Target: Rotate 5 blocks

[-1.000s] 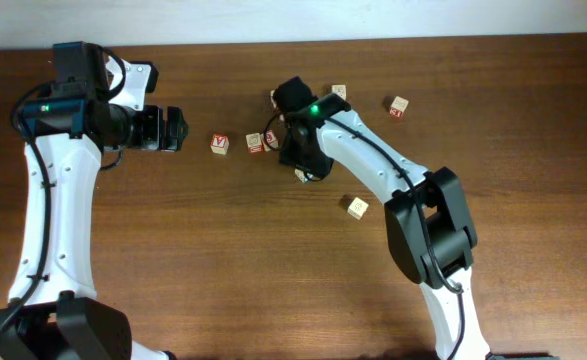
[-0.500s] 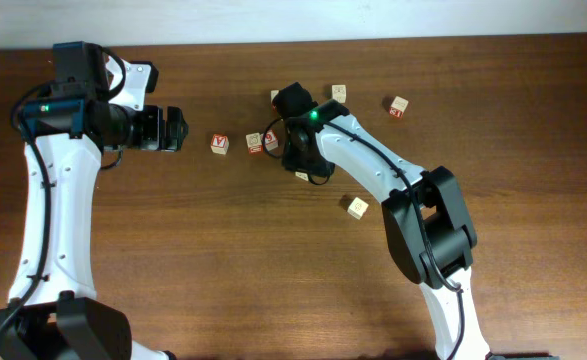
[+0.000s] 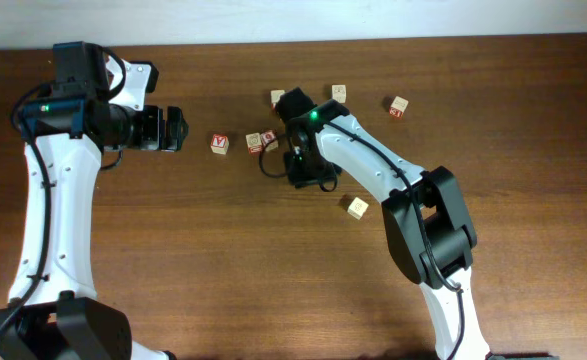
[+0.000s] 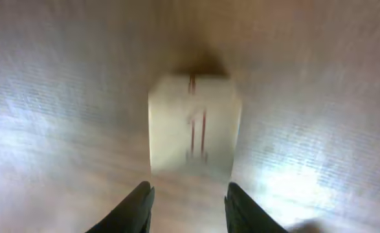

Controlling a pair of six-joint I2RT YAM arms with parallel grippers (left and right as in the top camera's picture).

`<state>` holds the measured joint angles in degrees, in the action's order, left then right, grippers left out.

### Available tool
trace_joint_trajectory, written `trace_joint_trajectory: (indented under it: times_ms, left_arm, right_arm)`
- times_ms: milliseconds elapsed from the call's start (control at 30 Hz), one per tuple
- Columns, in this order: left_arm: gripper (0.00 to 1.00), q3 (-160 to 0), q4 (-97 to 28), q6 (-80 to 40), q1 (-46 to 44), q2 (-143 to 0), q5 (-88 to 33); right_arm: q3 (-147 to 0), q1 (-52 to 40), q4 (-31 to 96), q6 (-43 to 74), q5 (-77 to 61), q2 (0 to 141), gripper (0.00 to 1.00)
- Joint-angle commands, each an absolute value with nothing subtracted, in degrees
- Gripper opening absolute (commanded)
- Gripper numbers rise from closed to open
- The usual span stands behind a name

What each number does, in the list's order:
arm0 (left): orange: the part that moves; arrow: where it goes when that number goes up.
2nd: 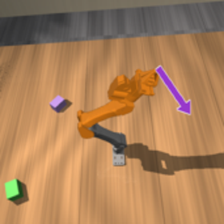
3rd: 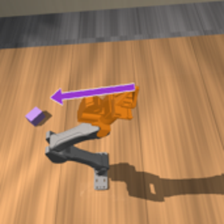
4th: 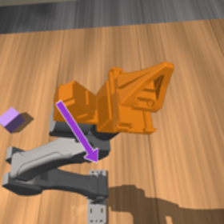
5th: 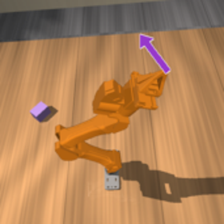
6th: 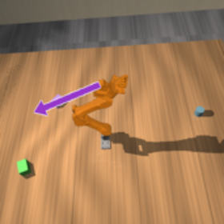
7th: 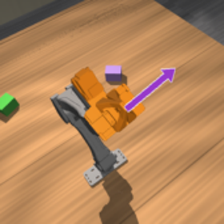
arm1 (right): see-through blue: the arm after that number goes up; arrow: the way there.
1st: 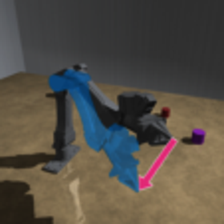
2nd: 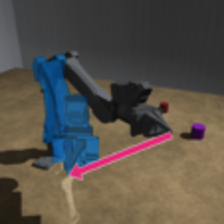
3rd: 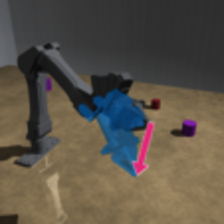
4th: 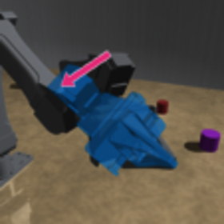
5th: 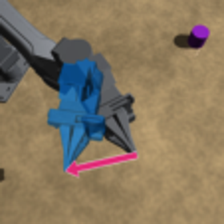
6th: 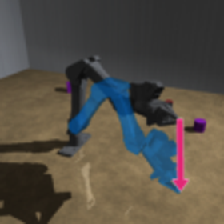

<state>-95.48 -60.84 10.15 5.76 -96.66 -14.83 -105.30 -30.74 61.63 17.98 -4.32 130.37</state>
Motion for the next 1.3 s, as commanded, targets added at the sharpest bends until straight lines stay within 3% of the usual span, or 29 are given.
trace_joint_trajectory:
  times_ms: [0,100,367,500,700,1033,1267]
  left_arm:
    - [0.99,-96.7,-60.8,9.9,5.8,-97.0,-15.7]
    - [0.99,-96.7,-60.8,9.9,5.8,-97.0,-15.7]
    - [0.99,-96.7,-60.8,9.9,5.8,-97.0,-15.7]
    - [0.99,-96.7,-60.8,9.9,5.8,-97.0,-15.7]
    - [0.99,-96.7,-60.8,9.9,5.8,-97.0,-15.7]
    - [0.99,-96.7,-60.8,9.9,5.8,-97.0,-15.7]
    - [0.99,-96.7,-60.8,9.9,5.8,-97.0,-15.7]
  right_arm:
    - [-104.9,-31.1,66.3,17.0,-9.3,131.0,0.38]
    - [-104.9,-31.1,69.4,16.9,-9.3,131.0,0.38]
    - [-108.2,-29.4,58.9,14.8,-4.4,130.8,0.65]
    - [-108.2,-29.2,54.1,13.5,-1.1,131.0,0.67]
    - [-108.0,-29.2,52.9,14.0,-0.6,132.1,0.65]
    - [-106.9,-29.2,53.2,15.3,-1.0,132.6,0.42]
    - [-107.6,-29.1,59.2,19.3,-3.9,132.1,0.34]
